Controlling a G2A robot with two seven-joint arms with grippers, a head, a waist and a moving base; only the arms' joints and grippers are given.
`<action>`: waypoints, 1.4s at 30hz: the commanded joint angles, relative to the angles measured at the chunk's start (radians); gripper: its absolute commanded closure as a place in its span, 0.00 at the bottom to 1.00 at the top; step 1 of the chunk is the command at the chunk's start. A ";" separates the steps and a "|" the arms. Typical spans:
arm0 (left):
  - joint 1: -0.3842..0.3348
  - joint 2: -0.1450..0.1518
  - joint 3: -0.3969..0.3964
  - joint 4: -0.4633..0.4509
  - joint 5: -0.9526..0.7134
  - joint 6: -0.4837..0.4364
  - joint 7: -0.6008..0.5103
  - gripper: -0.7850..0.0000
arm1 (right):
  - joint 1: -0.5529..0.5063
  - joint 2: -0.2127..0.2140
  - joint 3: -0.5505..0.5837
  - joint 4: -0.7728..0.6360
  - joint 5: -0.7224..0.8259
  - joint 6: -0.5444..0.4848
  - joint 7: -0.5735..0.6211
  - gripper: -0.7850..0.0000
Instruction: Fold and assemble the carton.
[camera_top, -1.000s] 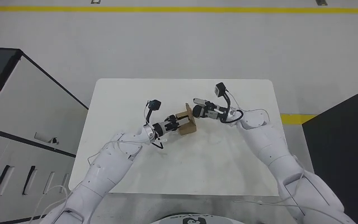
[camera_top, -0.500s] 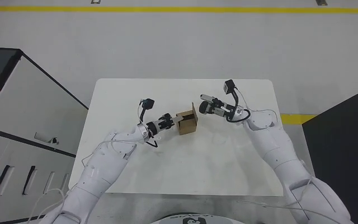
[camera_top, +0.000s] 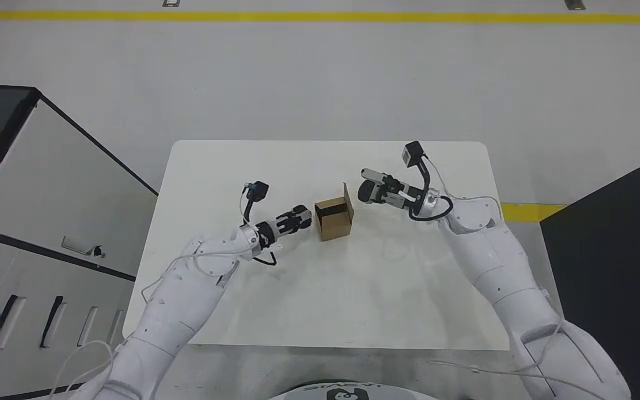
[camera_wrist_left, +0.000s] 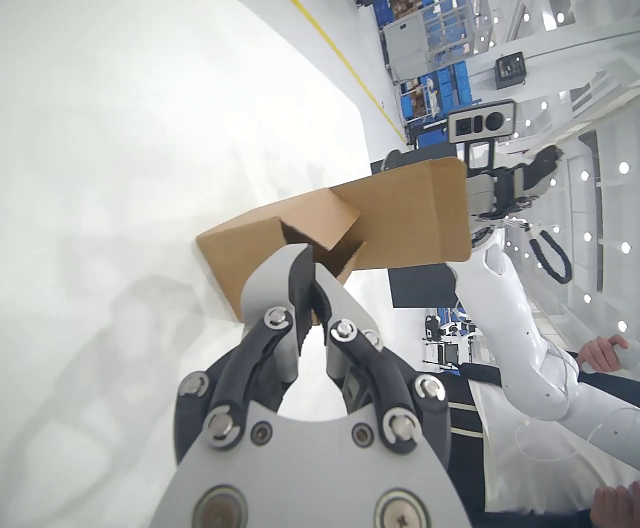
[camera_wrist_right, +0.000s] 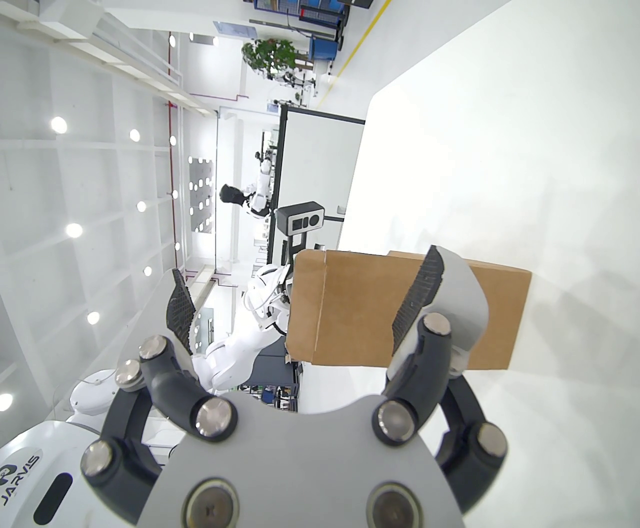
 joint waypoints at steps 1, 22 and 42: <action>-0.011 -0.002 0.009 0.011 0.014 0.021 0.000 1.00 | 0.000 0.000 0.000 0.000 0.000 0.000 0.000 0.00; -0.037 -0.020 0.075 0.003 0.122 0.148 0.064 1.00 | 0.000 0.000 0.000 0.000 0.000 0.000 0.000 0.00; -0.040 -0.038 0.129 -0.090 0.252 0.389 0.076 1.00 | 0.000 0.000 0.000 0.000 0.000 0.000 0.000 0.00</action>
